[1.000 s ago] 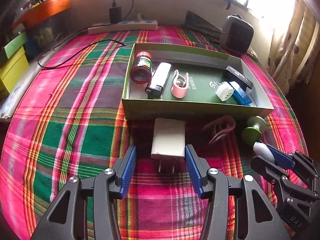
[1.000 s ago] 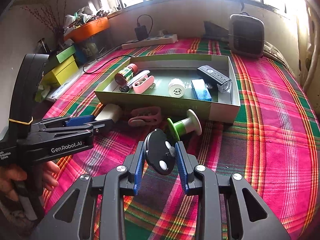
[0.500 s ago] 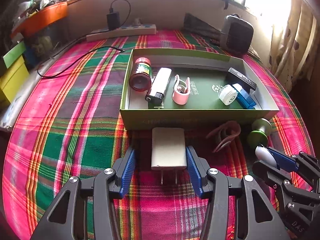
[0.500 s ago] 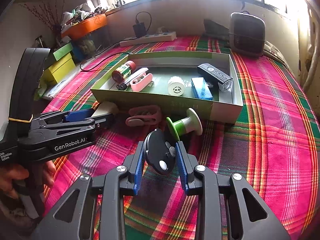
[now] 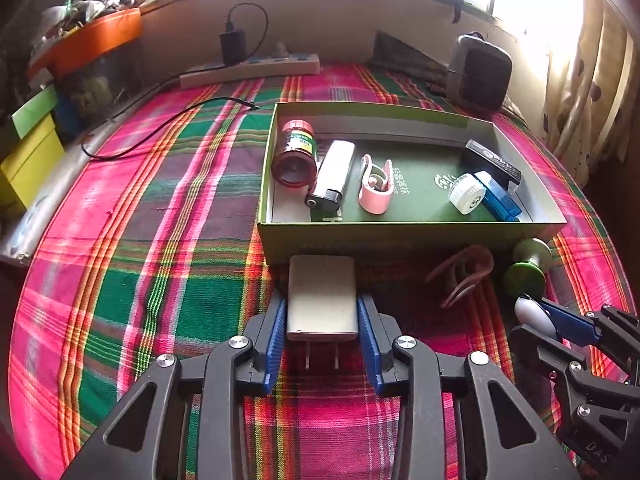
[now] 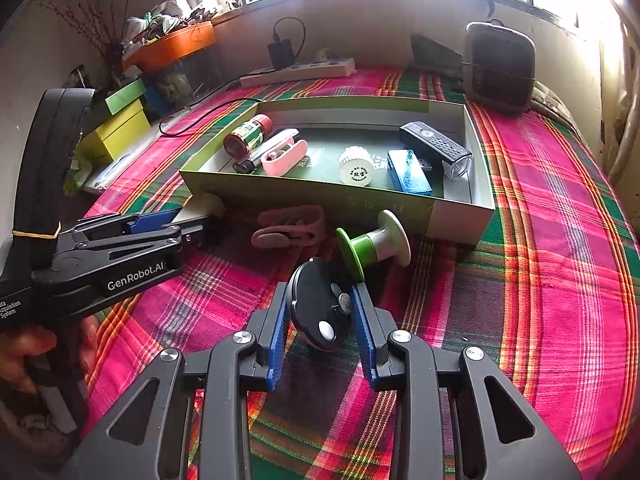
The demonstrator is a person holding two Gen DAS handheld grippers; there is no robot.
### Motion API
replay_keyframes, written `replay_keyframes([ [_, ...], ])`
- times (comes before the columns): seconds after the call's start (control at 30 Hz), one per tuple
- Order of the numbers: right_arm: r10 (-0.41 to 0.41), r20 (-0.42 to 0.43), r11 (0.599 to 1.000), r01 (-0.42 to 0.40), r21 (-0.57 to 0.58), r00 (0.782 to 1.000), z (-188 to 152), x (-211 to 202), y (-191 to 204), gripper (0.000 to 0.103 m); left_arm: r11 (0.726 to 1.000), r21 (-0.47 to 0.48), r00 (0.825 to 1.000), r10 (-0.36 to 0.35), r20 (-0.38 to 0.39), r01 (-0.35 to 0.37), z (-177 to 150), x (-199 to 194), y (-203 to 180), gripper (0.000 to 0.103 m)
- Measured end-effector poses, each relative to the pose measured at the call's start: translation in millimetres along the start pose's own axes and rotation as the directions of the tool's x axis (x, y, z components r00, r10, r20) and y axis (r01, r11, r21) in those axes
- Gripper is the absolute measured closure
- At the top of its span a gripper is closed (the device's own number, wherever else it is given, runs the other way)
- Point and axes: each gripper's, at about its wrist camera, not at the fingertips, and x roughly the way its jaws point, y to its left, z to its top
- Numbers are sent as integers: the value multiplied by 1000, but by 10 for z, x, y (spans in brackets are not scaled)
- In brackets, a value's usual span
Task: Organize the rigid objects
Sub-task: 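Close the left tool on the white charger and lift it while the right tool holds the fob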
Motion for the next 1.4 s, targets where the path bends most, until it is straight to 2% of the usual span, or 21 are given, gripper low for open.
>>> replay_keyframes([
  [0.67,0,-4,1000,0,0,1000,-8,7,3,71,1000,2,1000,2,3,-2,-10,-3,15,70],
  [0.87,-2,-6,1000,2,-1,1000,-3,12,-1,71,999,-21,999,-35,2,35,-5,-15,46,71],
  [1.4,-2,24,1000,2,-8,1000,53,-86,55,71,999,-18,999,-46,12,46,-60,-76,38,71],
])
